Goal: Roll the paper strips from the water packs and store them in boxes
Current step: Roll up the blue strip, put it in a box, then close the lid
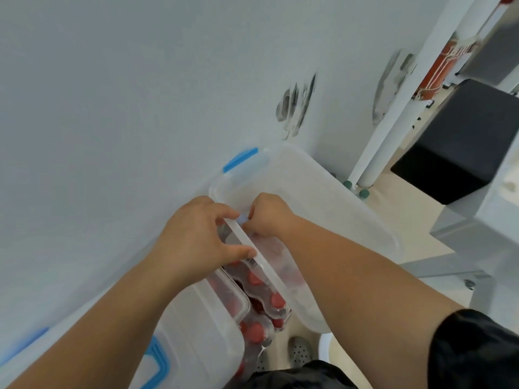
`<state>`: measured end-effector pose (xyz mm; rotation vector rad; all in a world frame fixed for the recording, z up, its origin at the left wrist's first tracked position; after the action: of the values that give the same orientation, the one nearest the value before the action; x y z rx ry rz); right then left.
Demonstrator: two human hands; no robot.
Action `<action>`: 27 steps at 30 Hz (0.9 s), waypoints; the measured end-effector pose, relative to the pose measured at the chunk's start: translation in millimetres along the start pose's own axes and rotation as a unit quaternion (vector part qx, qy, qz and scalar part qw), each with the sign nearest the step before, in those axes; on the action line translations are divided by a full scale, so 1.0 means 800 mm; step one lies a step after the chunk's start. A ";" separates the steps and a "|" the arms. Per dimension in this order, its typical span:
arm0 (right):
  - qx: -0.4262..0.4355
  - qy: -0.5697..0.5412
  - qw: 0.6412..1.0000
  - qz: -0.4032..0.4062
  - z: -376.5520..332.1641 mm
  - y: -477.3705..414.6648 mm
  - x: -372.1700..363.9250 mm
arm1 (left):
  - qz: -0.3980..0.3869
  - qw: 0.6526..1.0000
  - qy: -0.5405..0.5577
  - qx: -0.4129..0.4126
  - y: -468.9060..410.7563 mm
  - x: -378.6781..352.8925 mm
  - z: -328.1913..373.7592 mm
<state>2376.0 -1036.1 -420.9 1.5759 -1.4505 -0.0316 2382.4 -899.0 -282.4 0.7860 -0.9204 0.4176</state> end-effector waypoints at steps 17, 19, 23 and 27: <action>-0.005 0.104 0.994 -0.025 -0.010 0.014 0.016 | 0.009 1.000 -0.007 -0.013 0.002 0.002 0.004; 0.001 0.116 0.993 -0.006 -0.013 0.023 0.022 | 0.013 1.000 -0.012 -0.018 0.005 0.003 0.005; 0.024 0.080 0.995 0.060 -0.020 0.066 0.049 | 0.021 0.999 0.010 -0.028 0.015 0.005 0.004; 0.050 0.024 0.992 0.116 -0.031 0.120 0.070 | 0.041 0.998 0.033 -0.038 0.029 0.012 0.003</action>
<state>2334.3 -1049.3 -315.5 1.4667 -1.6094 0.2172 2371.7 -885.6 -263.4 0.6633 -0.9045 0.4756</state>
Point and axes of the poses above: each hand's wrist, its own y-axis away from the middle knuckle, its own x-axis out of the back of the hand, z = x × y, the point moved 9 cm from there along -y, towards the middle knuckle, and after that the axes turned 14 degrees about -z, right-handed, at the moved point
